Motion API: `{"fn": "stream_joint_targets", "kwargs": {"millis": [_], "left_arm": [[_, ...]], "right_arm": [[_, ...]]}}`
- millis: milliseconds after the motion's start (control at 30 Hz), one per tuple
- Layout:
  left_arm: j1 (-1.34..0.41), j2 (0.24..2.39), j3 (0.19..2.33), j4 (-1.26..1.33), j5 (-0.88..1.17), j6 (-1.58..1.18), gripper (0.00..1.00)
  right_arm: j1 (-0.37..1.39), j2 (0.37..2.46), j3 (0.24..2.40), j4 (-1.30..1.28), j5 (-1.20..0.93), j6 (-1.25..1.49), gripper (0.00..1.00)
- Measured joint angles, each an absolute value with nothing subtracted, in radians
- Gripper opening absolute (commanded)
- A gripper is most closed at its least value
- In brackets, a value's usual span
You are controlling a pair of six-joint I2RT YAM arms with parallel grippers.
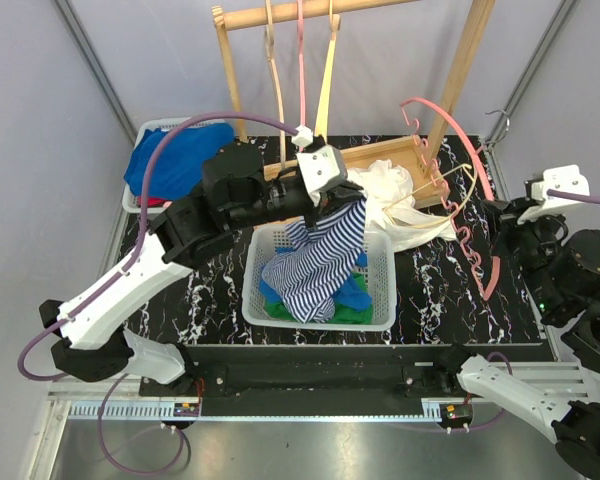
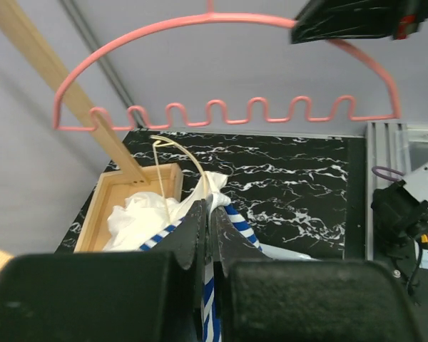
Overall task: Remove the tank top from the hanger
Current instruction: Place the tank top in the bin.
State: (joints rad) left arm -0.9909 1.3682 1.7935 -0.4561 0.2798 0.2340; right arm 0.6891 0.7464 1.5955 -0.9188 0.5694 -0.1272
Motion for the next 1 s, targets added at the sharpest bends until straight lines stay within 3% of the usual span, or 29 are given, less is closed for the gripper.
{"fn": "stream_joint_targets", "kwargs": {"millis": [167,467,733,800,833,933,1000], "left_arm": [[-1.015,1.354,1.746,-0.469,0.272,0.236,0.00],[-1.013,1.238,1.412,-0.472,0.226,0.251,0.00],[-0.902,1.328,1.298,-0.463,0.154,0.325,0.01],[-0.876,1.385,1.285,-0.472,0.134,0.362,0.09],[-0.873,1.409,1.280,-0.485,0.128,0.378,0.45],[-0.882,1.498,1.256,-0.551,0.118,0.444,0.81],[-0.895,1.530,1.213,-0.585,0.108,0.484,0.87]], "right_arm": [[0.689,0.767,1.576,-0.902,0.569,-0.133,0.00],[0.689,0.767,1.568,-0.883,0.575,-0.134,0.00],[0.689,0.772,1.567,-0.880,0.572,-0.126,0.00],[0.689,0.785,1.573,-0.881,0.565,-0.123,0.00],[0.689,0.794,1.579,-0.881,0.563,-0.122,0.00],[0.689,0.839,1.602,-0.882,0.555,-0.119,0.00],[0.689,0.872,1.613,-0.881,0.556,-0.119,0.00]]}}
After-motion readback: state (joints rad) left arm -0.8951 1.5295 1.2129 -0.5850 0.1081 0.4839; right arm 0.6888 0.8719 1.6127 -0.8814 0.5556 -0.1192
